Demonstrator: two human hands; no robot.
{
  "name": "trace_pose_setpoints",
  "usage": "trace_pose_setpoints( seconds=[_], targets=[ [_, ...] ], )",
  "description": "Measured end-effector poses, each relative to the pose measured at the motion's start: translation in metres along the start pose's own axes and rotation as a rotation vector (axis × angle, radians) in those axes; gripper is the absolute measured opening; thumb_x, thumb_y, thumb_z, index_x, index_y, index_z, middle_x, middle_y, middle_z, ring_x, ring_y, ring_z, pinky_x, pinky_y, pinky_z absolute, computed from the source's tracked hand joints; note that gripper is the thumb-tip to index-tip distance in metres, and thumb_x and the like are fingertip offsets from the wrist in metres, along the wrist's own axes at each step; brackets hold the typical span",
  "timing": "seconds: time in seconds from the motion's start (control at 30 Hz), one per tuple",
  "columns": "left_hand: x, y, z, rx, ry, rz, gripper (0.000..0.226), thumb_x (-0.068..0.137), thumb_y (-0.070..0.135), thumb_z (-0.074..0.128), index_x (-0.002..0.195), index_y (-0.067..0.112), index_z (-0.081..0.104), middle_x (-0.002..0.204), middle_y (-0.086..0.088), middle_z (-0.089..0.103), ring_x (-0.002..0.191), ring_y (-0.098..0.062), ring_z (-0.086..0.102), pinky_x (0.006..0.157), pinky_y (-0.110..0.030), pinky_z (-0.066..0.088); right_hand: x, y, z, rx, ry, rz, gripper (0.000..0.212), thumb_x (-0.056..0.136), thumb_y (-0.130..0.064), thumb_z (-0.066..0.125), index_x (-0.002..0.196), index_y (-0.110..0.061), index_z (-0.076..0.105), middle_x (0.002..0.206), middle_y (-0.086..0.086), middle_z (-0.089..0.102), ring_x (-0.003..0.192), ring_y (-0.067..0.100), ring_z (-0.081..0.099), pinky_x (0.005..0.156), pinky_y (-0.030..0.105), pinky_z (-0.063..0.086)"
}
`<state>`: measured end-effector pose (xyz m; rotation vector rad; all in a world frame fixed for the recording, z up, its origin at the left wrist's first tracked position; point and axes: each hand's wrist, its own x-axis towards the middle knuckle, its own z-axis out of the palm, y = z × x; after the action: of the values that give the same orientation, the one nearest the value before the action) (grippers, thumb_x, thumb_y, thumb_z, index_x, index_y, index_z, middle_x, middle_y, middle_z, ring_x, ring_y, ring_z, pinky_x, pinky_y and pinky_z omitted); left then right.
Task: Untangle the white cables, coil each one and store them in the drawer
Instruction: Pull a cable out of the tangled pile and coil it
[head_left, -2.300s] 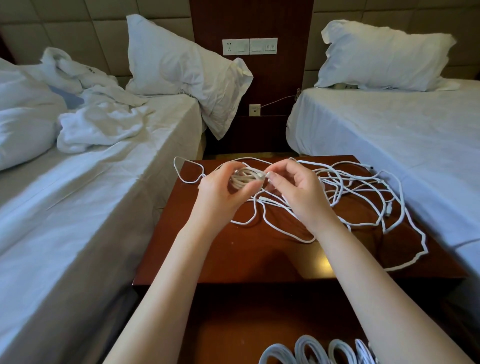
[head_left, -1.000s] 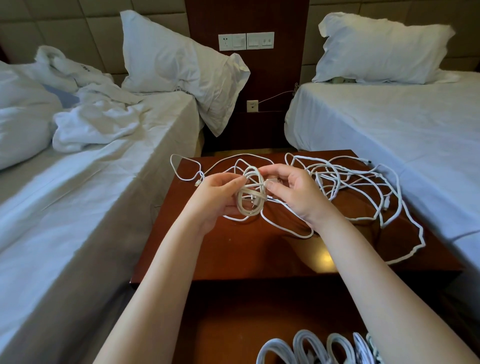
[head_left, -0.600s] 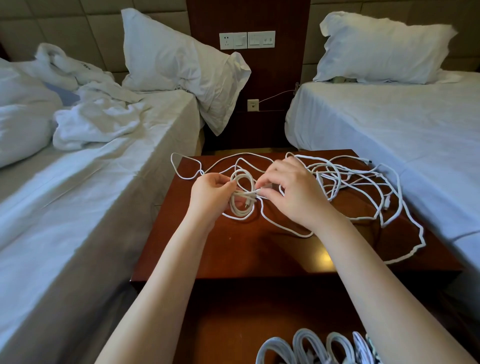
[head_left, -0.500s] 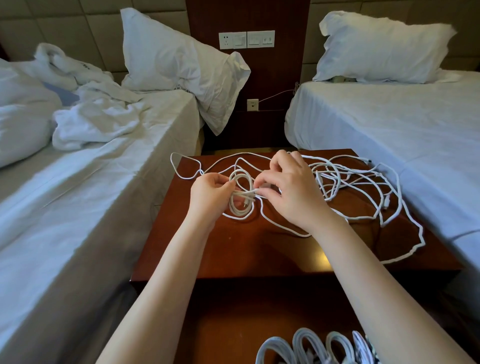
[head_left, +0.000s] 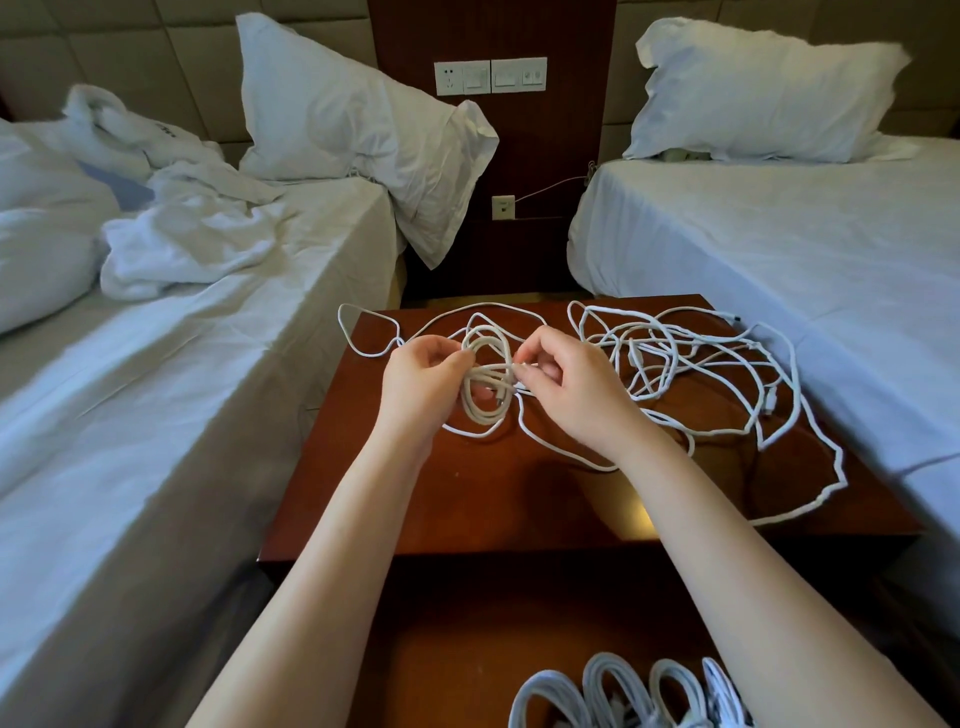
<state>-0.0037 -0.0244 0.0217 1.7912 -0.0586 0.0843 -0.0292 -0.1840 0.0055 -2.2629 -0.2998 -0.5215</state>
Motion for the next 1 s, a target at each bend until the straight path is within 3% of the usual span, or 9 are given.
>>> trace_pose_setpoints(
  seconds=[0.17,0.23,0.33,0.43,0.6,0.67,0.77,0.9,1.0],
  targets=[
    [-0.005,0.004,0.003,0.073,0.066,0.126,0.011,0.092,0.012,0.057,0.092,0.005,0.066,0.078,-0.006,0.072,0.059,-0.01,0.069,0.053,-0.019,0.052,0.0,0.001,-0.006,0.088,-0.059,0.069,0.008,0.095,-0.02,0.059,0.09,-0.015,0.058,0.06,-0.004,0.04,0.053,0.006,0.037,0.052,0.015,0.035],
    [-0.008,0.005,0.005,0.093,0.093,0.175,0.01,0.092,0.01,0.056,0.09,0.005,0.064,0.075,-0.004,0.071,0.052,-0.004,0.066,0.047,-0.013,0.047,-0.001,-0.001,-0.005,0.071,-0.038,0.051,0.007,0.095,-0.019,0.059,0.089,-0.016,0.058,0.063,-0.001,0.046,0.055,0.008,0.043,0.053,0.016,0.039],
    [-0.009,0.006,0.006,0.147,0.14,0.245,0.01,0.092,0.009,0.056,0.087,0.004,0.064,0.071,-0.004,0.07,0.048,0.0,0.062,0.044,-0.008,0.041,-0.002,-0.002,-0.004,0.107,-0.044,0.046,0.006,0.094,-0.022,0.06,0.091,-0.017,0.059,0.075,0.005,0.061,0.069,0.019,0.06,0.064,0.031,0.052],
    [-0.01,0.006,0.005,0.192,0.127,0.279,0.01,0.091,0.008,0.056,0.086,0.004,0.064,0.067,-0.003,0.068,0.047,0.0,0.062,0.045,-0.008,0.042,-0.002,-0.003,-0.006,0.114,-0.044,0.068,0.021,0.091,-0.039,0.063,0.095,-0.02,0.056,0.078,0.003,0.064,0.072,0.017,0.062,0.065,0.028,0.052],
    [-0.011,0.009,0.002,0.206,0.058,0.342,0.007,0.09,0.008,0.059,0.088,0.006,0.066,0.071,-0.003,0.069,0.05,-0.003,0.064,0.05,-0.013,0.05,-0.001,-0.003,-0.011,0.158,-0.169,0.118,0.026,0.091,-0.045,0.058,0.108,-0.024,0.059,0.068,-0.007,0.06,0.063,0.005,0.056,0.064,0.021,0.046],
    [-0.011,0.01,0.0,0.205,0.032,0.321,0.007,0.091,0.01,0.059,0.088,0.007,0.065,0.071,-0.002,0.069,0.049,-0.003,0.064,0.05,-0.015,0.052,-0.001,-0.005,-0.011,0.177,-0.208,0.11,0.024,0.093,-0.044,0.056,0.099,-0.022,0.064,0.066,-0.01,0.059,0.058,0.001,0.051,0.058,0.019,0.042],
    [-0.01,0.01,-0.001,0.193,0.0,0.267,0.008,0.091,0.013,0.059,0.089,0.008,0.065,0.066,-0.005,0.069,0.048,-0.006,0.063,0.048,-0.016,0.05,-0.002,-0.008,-0.01,0.177,-0.198,0.106,0.027,0.094,-0.043,0.053,0.084,-0.019,0.06,0.072,0.004,0.061,0.063,0.015,0.052,0.062,0.031,0.044],
    [-0.009,0.011,-0.002,0.104,-0.012,0.208,0.013,0.092,0.02,0.059,0.097,0.009,0.063,0.072,-0.005,0.07,0.054,-0.012,0.067,0.053,-0.022,0.055,-0.001,-0.011,-0.01,0.207,-0.145,0.096,0.026,0.096,-0.035,0.055,0.08,-0.014,0.057,0.062,-0.005,0.052,0.055,0.001,0.045,0.055,0.017,0.038],
    [-0.011,0.011,0.0,0.031,-0.014,0.171,0.021,0.095,0.031,0.055,0.1,0.011,0.058,0.077,-0.006,0.07,0.058,-0.017,0.069,0.061,-0.034,0.06,-0.001,-0.009,-0.009,0.236,-0.086,0.104,0.025,0.096,-0.033,0.056,0.077,-0.016,0.056,0.058,-0.011,0.052,0.052,0.0,0.044,0.054,0.015,0.037]
  ],
)
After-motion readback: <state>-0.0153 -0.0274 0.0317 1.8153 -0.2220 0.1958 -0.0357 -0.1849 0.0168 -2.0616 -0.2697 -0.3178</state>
